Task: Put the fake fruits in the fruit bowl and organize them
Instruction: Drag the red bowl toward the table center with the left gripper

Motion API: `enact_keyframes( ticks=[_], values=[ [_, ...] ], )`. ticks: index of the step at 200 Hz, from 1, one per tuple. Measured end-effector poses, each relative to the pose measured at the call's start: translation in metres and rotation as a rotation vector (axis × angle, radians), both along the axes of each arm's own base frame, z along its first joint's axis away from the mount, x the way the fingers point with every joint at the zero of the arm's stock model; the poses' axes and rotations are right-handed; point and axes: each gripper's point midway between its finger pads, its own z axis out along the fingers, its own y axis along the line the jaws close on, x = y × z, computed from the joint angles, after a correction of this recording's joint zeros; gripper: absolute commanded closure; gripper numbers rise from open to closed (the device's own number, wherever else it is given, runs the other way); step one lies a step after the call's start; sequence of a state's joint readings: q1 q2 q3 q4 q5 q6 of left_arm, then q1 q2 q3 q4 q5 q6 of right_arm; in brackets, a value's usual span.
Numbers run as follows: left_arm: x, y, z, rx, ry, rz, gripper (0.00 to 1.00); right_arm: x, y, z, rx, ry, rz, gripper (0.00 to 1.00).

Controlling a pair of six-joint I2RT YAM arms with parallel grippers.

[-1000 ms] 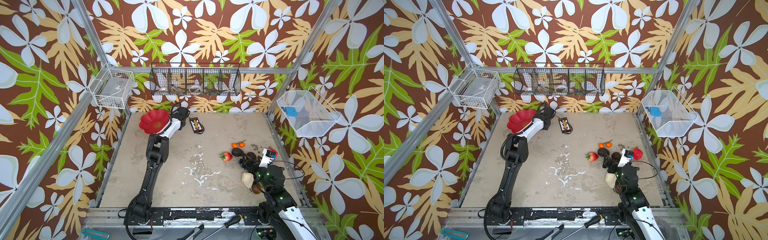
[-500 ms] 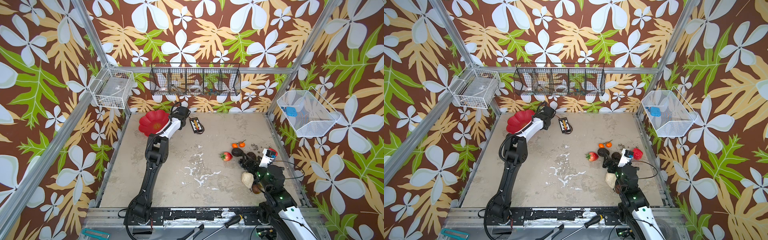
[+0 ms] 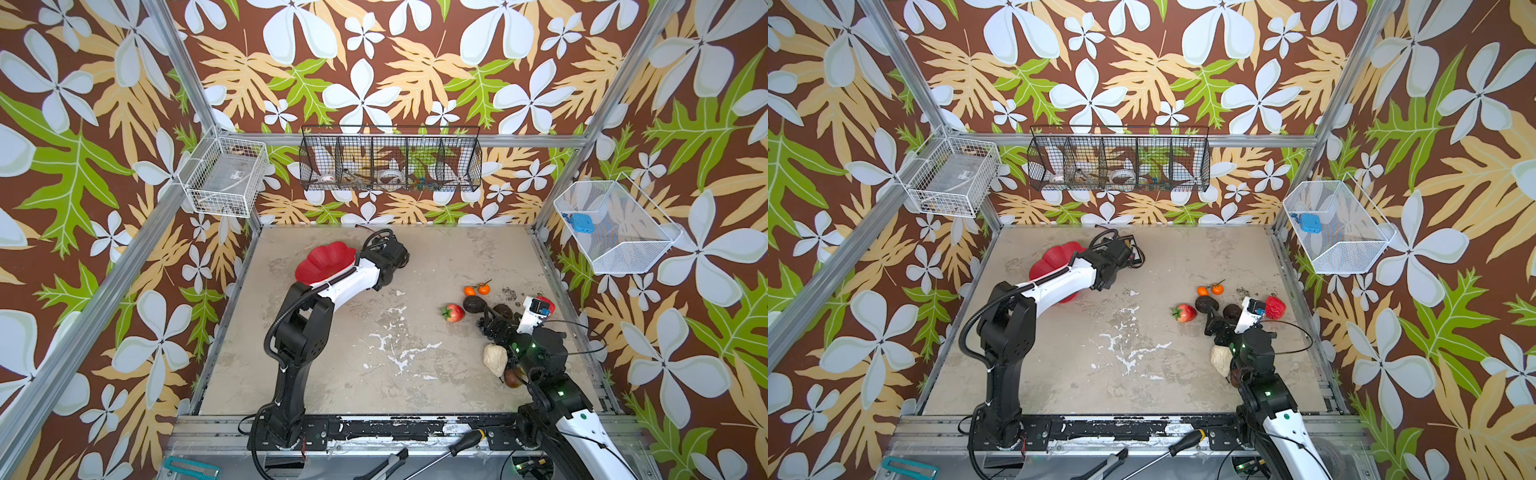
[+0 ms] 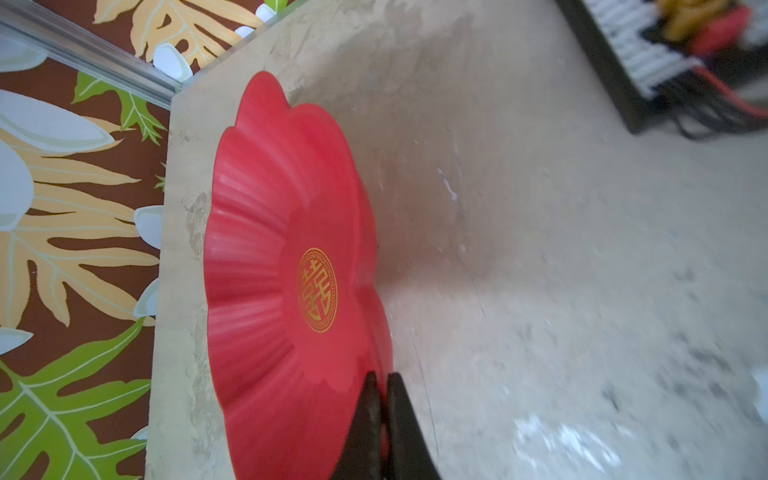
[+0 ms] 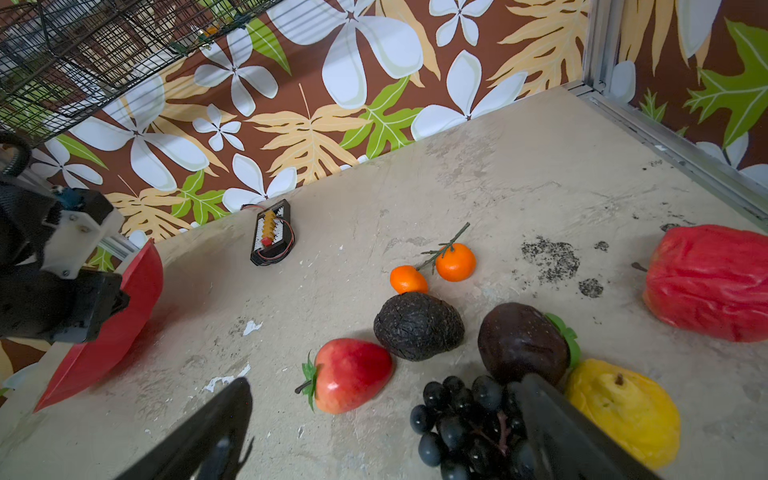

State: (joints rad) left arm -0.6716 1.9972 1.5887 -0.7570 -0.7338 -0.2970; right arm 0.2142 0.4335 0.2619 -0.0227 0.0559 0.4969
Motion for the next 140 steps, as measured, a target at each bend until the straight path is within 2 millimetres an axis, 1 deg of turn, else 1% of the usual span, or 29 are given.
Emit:
enact_keyframes(
  ticks=[50,70,79,93,105,124,140],
  values=[
    [-0.077,-0.071,0.008,0.006,-0.025,-0.197,1.0,-0.001,-0.001,0.001,-0.001,-0.001,-0.003,0.0],
    [-0.111,-0.101,0.003,0.013,-0.026,-0.287,1.0,0.0,-0.003,0.01,-0.002,-0.013,-0.018,0.0],
    [-0.127,-0.112,-0.001,0.013,-0.021,-0.327,1.0,0.0,-0.004,0.018,-0.001,-0.023,-0.023,0.0],
    [-0.148,-0.125,-0.005,0.011,-0.014,-0.374,1.0,0.002,-0.004,0.031,0.004,-0.045,-0.023,0.0],
    [-0.163,-0.135,-0.008,0.011,-0.012,-0.41,1.0,0.002,-0.004,0.037,0.006,-0.056,-0.023,0.0],
    [-0.187,-0.148,-0.012,0.013,-0.008,-0.464,1.0,0.001,-0.003,0.033,0.004,-0.041,-0.02,0.0],
    [-0.204,-0.155,-0.02,0.03,0.003,-0.507,1.0,0.0,-0.002,0.028,0.003,-0.026,-0.013,0.0]
  ],
)
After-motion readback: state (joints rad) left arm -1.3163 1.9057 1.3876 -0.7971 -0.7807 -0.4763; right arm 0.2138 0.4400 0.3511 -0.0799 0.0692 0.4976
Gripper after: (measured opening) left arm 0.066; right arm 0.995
